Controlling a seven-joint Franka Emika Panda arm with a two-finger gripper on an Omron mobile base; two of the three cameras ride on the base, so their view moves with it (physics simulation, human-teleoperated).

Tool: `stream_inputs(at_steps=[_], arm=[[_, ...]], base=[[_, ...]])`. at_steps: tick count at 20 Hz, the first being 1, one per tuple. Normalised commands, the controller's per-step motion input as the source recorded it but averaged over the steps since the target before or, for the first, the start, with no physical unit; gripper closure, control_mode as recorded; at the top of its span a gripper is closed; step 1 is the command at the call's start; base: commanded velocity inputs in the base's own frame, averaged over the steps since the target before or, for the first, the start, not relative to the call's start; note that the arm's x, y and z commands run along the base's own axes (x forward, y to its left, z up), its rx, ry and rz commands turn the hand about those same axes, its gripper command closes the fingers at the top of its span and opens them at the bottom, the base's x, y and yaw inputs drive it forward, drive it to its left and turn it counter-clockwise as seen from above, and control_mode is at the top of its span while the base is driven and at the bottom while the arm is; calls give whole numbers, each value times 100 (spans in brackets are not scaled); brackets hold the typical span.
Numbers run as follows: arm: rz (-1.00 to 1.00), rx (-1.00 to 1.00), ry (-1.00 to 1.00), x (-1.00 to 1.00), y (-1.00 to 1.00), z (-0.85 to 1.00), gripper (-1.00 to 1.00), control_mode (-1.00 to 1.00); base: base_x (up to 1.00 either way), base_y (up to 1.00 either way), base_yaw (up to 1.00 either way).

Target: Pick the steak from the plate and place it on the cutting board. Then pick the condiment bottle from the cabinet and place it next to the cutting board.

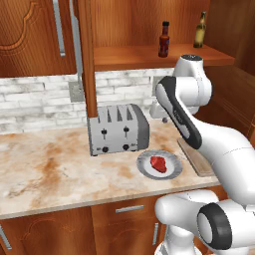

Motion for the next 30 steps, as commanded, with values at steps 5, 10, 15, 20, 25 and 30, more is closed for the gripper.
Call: stream_inputs(at_steps=[5,10,15,20,25,30], arm=[[0,0,0,-4,0,-10,-100,-100],[0,0,1,-3,0,-20,-100,-100],[0,0,0,-2,0,-17,-100,-100],[0,0,0,0,0,-18,-100,-100],[0,0,5,-2,0,-26,-100,-100],[0,0,9,-4,0,-34,-100,-100]], base=[[0,0,0],[0,0,0],[0,0,0],[0,0,0],[0,0,0],[0,0,0]])
